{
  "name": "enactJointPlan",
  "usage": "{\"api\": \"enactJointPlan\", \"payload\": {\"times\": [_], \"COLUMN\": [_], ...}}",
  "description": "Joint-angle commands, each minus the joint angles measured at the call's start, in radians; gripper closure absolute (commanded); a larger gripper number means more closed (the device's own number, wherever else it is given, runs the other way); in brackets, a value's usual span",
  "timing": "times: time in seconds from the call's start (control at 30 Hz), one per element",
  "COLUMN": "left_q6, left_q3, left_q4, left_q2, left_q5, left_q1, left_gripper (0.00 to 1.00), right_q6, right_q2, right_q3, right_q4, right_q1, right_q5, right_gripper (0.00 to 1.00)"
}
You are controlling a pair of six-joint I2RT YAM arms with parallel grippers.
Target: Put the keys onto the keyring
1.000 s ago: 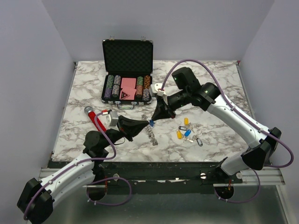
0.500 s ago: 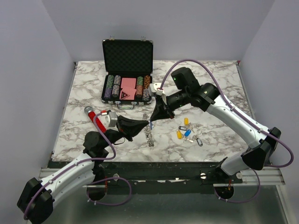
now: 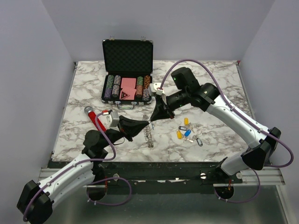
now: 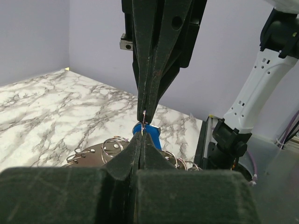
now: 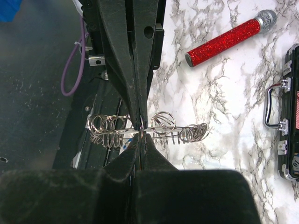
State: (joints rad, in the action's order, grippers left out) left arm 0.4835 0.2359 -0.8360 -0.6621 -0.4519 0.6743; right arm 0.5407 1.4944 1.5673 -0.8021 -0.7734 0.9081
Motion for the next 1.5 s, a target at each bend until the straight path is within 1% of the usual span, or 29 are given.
{"api": "enactJointPlan", "payload": {"times": [0.0, 0.7, 1.0, 1.47], "left_q6": [-0.059, -0.052, -0.048, -0.025], "left_q3": [0.054, 0.074, 0.071, 0.068], "left_q4": [0.086, 0.087, 0.092, 0.098], "left_q2": [0.022, 0.006, 0.015, 0.019], "left_q5": [-0.044, -0.051, -0.045, -0.030], "left_q1": [-0.001, -0.007, -0.010, -0.019], "left_gripper": [1.00, 1.00, 1.00, 1.00], "right_q6": [-0.012, -0.008, 0.008, 0.102], "right_q2": [0.012, 0.020, 0.012, -0.006], "right_q3": [-0.010, -0.029, -0.050, -0.082], "right_q4": [0.035, 0.035, 0.029, -0.023], "right_q1": [-0.013, -0.023, -0.027, -0.038], "right_q5": [0.018, 0.028, 0.006, -0.023], "right_gripper": [0.99, 0.99, 0.99, 0.99]}}
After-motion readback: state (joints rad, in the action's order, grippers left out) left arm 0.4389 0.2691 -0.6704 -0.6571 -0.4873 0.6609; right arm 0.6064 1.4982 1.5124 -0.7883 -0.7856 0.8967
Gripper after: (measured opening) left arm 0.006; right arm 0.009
